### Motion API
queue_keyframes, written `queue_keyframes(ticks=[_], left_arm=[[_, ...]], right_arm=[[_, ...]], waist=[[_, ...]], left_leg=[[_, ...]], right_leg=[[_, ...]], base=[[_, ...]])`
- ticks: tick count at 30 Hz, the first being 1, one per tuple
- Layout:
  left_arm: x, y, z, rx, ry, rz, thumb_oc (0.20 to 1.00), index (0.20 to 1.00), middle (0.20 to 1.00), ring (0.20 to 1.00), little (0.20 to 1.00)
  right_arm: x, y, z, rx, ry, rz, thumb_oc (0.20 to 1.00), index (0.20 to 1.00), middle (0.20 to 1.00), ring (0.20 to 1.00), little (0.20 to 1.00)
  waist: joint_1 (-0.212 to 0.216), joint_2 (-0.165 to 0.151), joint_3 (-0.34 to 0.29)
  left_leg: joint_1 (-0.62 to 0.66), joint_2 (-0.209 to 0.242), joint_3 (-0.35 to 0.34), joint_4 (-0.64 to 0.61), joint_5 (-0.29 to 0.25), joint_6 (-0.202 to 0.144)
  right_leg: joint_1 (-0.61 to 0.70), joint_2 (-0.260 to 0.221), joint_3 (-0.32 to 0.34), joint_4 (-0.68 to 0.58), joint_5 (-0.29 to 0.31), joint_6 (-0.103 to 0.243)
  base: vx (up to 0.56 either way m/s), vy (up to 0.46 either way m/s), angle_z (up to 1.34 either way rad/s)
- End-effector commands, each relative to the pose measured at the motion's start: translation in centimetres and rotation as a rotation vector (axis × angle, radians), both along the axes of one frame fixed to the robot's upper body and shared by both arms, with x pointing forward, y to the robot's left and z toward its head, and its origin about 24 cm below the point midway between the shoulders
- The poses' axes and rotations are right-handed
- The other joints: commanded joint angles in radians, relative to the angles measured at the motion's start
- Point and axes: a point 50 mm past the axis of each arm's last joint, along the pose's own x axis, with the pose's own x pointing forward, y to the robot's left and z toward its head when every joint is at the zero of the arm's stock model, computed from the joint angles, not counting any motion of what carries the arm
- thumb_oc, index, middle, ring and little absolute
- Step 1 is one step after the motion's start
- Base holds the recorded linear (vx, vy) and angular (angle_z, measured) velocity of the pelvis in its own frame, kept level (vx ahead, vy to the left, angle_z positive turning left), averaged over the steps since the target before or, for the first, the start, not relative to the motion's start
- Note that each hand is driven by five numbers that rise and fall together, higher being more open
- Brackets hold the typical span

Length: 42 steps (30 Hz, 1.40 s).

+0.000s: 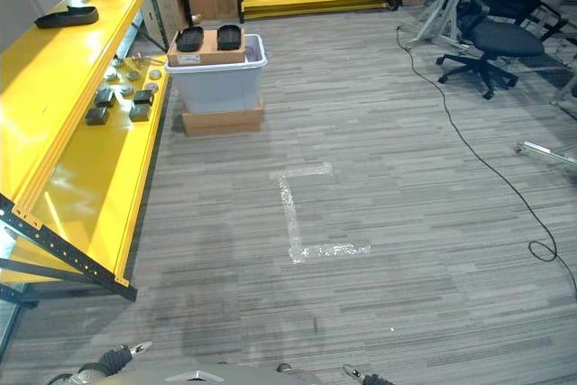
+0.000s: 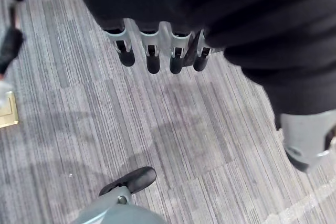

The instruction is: Move parts from the plastic box to the shelf.

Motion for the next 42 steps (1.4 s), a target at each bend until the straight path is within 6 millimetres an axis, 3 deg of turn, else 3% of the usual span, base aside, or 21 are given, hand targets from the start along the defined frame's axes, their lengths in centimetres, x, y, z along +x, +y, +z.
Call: queue_keyframes(ticks=[1,8,11,16,17,19,20,23,26,29,32,34,35,36,37,38,40,41,42], left_arm=[[1.4,0.8,0.5,0.042,-0.021,-0.018,1.0,1.0,1.0,1.0,1.0],[1.4,0.9,0.5,0.049,-0.007,-0.026,1.0,1.0,1.0,1.0,1.0],[2.1,0.5,0.6,0.038,-0.03,-0.028,1.0,1.0,1.0,1.0,1.0],[3.3,-0.6,0.6,0.014,-0.077,-0.034,1.0,1.0,1.0,1.0,1.0],[4.3,-1.6,0.8,-0.005,-0.114,-0.075,1.0,1.0,1.0,1.0,1.0],[4.2,-1.6,0.8,-0.006,-0.114,-0.075,1.0,1.0,1.0,1.0,1.0],[5.3,-2.8,1.0,-0.028,-0.153,-0.14,1.0,1.0,1.0,1.0,1.0],[5.7,-4.2,0.9,-0.05,-0.157,-0.178,1.0,1.0,1.0,1.0,1.0],[4.2,-4.1,0.3,-0.056,-0.11,-0.133,1.0,1.0,1.0,1.0,1.0],[1.9,-4.0,-0.5,-0.067,-0.037,-0.042,1.0,1.0,1.0,1.0,1.0],[0.9,-4.1,-0.8,-0.065,0.009,-0.056,1.0,1.0,1.0,1.0,1.0],[0.1,-3.8,-0.9,-0.06,0.039,-0.046,1.0,1.0,1.0,1.0,1.0],[-0.2,-3.5,-1.0,-0.055,0.05,-0.04,1.0,1.0,1.0,1.0,1.0],[-0.5,-3.0,-0.9,-0.046,0.064,-0.027,1.0,1.0,1.0,1.0,1.0],[-0.5,-3.0,-0.9,-0.046,0.064,-0.027,1.0,1.0,1.0,1.0,1.0],[-0.2,-2.6,-0.8,-0.034,0.054,-0.024,1.0,1.0,1.0,1.0,1.0],[1.0,-2.0,-0.4,-0.013,0.021,-0.028,1.0,1.0,1.0,1.0,1.0],[1.1,-2.0,-0.4,-0.012,0.021,-0.028,1.0,1.0,1.0,1.0,1.0],[2.6,-1.3,0.1,0.009,-0.018,-0.037,1.0,1.0,1.0,1.0,1.0]], right_arm=[[0.5,0.3,-0.1,0.031,0.009,-0.02,1.0,1.0,1.0,1.0,1.0],[3.4,1.0,0.2,0.025,-0.055,0.074,1.0,1.0,1.0,1.0,1.0],[3.7,1.7,0.0,0.024,-0.052,0.162,1.0,1.0,1.0,1.0,1.0],[2.8,1.9,-0.2,0.021,-0.002,0.227,1.0,1.0,1.0,1.0,1.0],[2.3,1.9,-0.3,0.034,0.028,0.288,1.0,1.0,1.0,1.0,1.0],[2.3,1.9,-0.3,0.034,0.028,0.288,1.0,1.0,1.0,1.0,1.0],[2.5,1.4,-0.1,0.016,0.043,0.339,1.0,1.0,1.0,1.0,1.0],[3.7,0.7,0.3,-0.025,0.028,0.364,1.0,1.0,1.0,1.0,1.0],[4.5,0.7,0.5,-0.037,-0.003,0.35,1.0,1.0,1.0,1.0,1.0],[4.9,1.1,0.5,-0.042,-0.007,0.384,1.0,1.0,1.0,1.0,1.0],[5.7,1.8,0.4,-0.048,-0.002,0.463,1.0,1.0,1.0,1.0,1.0],[5.3,2.2,0.2,-0.031,0.012,0.469,1.0,1.0,1.0,1.0,1.0],[5.0,2.3,0.1,-0.023,0.019,0.461,1.0,1.0,1.0,1.0,1.0],[4.9,2.5,0.0,-0.019,0.011,0.447,1.0,1.0,1.0,1.0,1.0],[4.9,2.5,0.0,-0.019,0.011,0.447,1.0,1.0,1.0,1.0,1.0],[4.9,2.8,-0.1,-0.011,0.003,0.445,1.0,1.0,1.0,1.0,1.0],[4.8,3.1,-0.2,-0.003,0.01,0.468,1.0,1.0,1.0,1.0,1.0],[4.8,3.1,-0.2,-0.003,0.01,0.468,1.0,1.0,1.0,1.0,1.0],[5.1,3.3,-0.2,-0.011,0.015,0.509,1.0,1.0,1.0,1.0,1.0]], waist=[[0.009,-0.031,-0.018],[-0.011,-0.017,0.054],[-0.019,-0.024,0.047],[-0.027,-0.017,0.033],[-0.028,-0.016,0.035],[-0.029,-0.016,0.035],[-0.019,-0.018,0.059],[-0.003,-0.029,0.092],[0.008,-0.023,0.079],[0.035,-0.01,0.066],[0.056,-0.004,0.057],[0.062,-0.009,0.032],[0.06,-0.015,0.019],[0.055,-0.021,0.003],[0.055,-0.021,0.003],[0.05,-0.024,0.003],[0.033,-0.028,0.024],[0.033,-0.029,0.024],[0.013,-0.021,0.054]], left_leg=[[-0.008,0.016,-0.023,0.017,-0.046,-0.042],[-0.018,0.018,-0.016,0.005,-0.037,-0.016],[-0.024,0.01,-0.004,0.007,-0.048,-0.022],[-0.017,0.019,-0.017,0.023,-0.058,-0.041],[-0.035,0.024,-0.025,0.108,-0.082,-0.055],[-0.037,0.025,-0.026,0.111,-0.083,-0.055],[-0.093,0.014,-0.037,0.264,-0.08,-0.079],[-0.185,-0.004,-0.062,0.442,-0.036,-0.11],[-0.199,-0.013,-0.062,0.289,-0.045,-0.095],[-0.241,-0.008,-0.102,0.108,0.039,-0.084],[-0.275,-0.001,-0.114,0.074,0.093,-0.09],[-0.25,-0.005,-0.111,0.083,0.081,-0.072],[-0.239,-0.009,-0.107,0.09,0.072,-0.063],[-0.205,-0.019,-0.098,0.098,0.047,-0.041],[-0.205,-0.019,-0.098,0.098,0.047,-0.041],[-0.185,-0.022,-0.094,0.101,0.033,-0.03],[-0.15,-0.033,-0.104,0.122,0.004,-0.008],[-0.151,-0.034,-0.103,0.124,0.004,-0.007],[-0.12,-0.021,-0.122,0.14,-0.018,0.003]], right_leg=[[-0.033,-0.098,0.018,0.048,0.022,0.118],[-0.192,-0.093,0.078,0.287,0.02,0.152],[-0.195,-0.04,0.098,0.154,0.018,0.104],[-0.157,-0.029,0.089,0.113,0.015,0.088],[-0.14,-0.029,0.079,0.109,0.009,0.075],[-0.14,-0.029,0.078,0.109,0.009,0.075],[-0.116,-0.037,0.078,0.103,0.004,0.059],[-0.073,-0.05,0.066,0.087,0.0,0.04],[-0.039,-0.05,0.066,0.051,-0.009,0.046],[-0.001,-0.034,0.069,0.021,-0.025,0.052],[0.038,-0.018,0.091,0.02,-0.06,0.051],[0.063,-0.023,0.099,0.039,-0.088,0.058],[0.066,-0.035,0.098,0.073,-0.098,0.066],[0.044,-0.053,0.113,0.192,-0.092,0.089],[0.044,-0.053,0.113,0.192,-0.092,0.089],[0.014,-0.058,0.125,0.28,-0.067,0.104],[-0.075,-0.069,0.151,0.473,0.064,0.123],[-0.077,-0.07,0.152,0.476,0.062,0.124],[-0.152,-0.046,0.17,0.627,0.108,0.124]], base=[[-0.03,0.058,0.0],[-0.04,0.081,-0.11],[0.12,-0.101,-0.34],[0.15,-0.161,0.02],[0.15,-0.188,0.11],[0.07,-0.122,0.2],[0.04,-0.151,0.12],[0.08,-0.15,-0.02],[0.2,-0.012,0.07],[0.25,0.041,-0.02],[0.27,0.056,-0.03],[0.33,0.108,-0.5],[0.46,0.209,-0.57],[0.35,0.177,-0.36],[0.32,0.178,-0.04],[0.18,0.107,-0.06],[0.19,0.126,-0.14],[0.2,0.092,0.0],[0.23,0.069,0.17]])
